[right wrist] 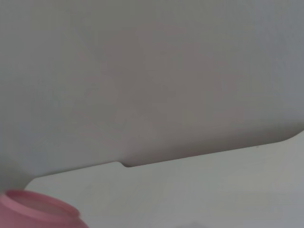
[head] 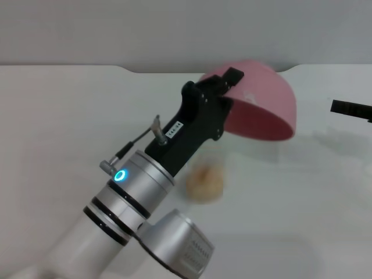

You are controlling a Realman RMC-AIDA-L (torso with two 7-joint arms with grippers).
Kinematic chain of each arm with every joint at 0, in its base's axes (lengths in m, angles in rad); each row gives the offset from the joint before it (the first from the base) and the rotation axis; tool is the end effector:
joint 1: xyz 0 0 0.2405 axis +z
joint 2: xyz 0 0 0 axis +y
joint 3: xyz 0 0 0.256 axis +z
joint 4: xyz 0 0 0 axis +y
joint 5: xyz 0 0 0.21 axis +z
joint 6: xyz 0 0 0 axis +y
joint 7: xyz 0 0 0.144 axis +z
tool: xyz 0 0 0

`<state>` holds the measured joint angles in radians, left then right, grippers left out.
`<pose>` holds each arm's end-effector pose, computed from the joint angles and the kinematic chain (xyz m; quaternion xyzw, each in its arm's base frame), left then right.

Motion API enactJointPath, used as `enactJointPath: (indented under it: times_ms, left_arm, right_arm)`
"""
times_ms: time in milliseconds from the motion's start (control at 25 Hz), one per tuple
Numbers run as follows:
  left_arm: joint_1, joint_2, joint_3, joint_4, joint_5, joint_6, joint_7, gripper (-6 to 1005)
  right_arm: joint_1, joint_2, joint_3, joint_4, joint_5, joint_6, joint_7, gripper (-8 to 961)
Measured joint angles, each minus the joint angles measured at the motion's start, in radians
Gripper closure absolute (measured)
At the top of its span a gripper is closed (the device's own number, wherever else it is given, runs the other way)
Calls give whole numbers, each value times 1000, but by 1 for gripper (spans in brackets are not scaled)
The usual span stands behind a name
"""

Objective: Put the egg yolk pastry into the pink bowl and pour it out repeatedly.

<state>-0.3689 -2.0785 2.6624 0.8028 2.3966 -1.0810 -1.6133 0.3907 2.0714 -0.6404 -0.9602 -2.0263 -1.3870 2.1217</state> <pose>-0.1511 0.2712 -0.1156 -0.6796 0.4354 -0.0888 0.5837 0.3067 0.3386 0.0725 -0.7836 0.5120 0.2522 0.2455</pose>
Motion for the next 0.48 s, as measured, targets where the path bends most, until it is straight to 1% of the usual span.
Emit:
enactJointPath:
  times_ms: [120, 240, 280, 360, 400, 440, 480]
  left_arm:
    - [4, 0, 1, -1, -3, -52, 10, 1001]
    - [4, 0, -1, 9, -37, -45, -5, 1001]
    - [5, 0, -5, 22, -69, -41, -20, 1001]
    - [9, 2, -28, 75, -180, -29, -63, 1000]
    - [13, 5, -55, 117, -254, -6, -82, 1000]
    - [19, 8, -80, 149, -298, 19, -89, 1000]
    - [28, 12, -125, 192, -357, 67, -92, 1000]
  right_arm:
    - [2, 1, 0, 0, 0, -1, 0, 382]
    - [3, 1, -2, 0, 0, -1, -1, 376]
    - [3, 1, -8, 0, 0, -1, -2, 374]
    - [4, 1, -28, 0, 0, -2, -12, 371]
    - [4, 1, -37, 0, 0, -2, -20, 369]
    - [6, 1, -50, 0, 0, -2, -33, 367]
    - [10, 1, -61, 0, 0, -3, -48, 365]
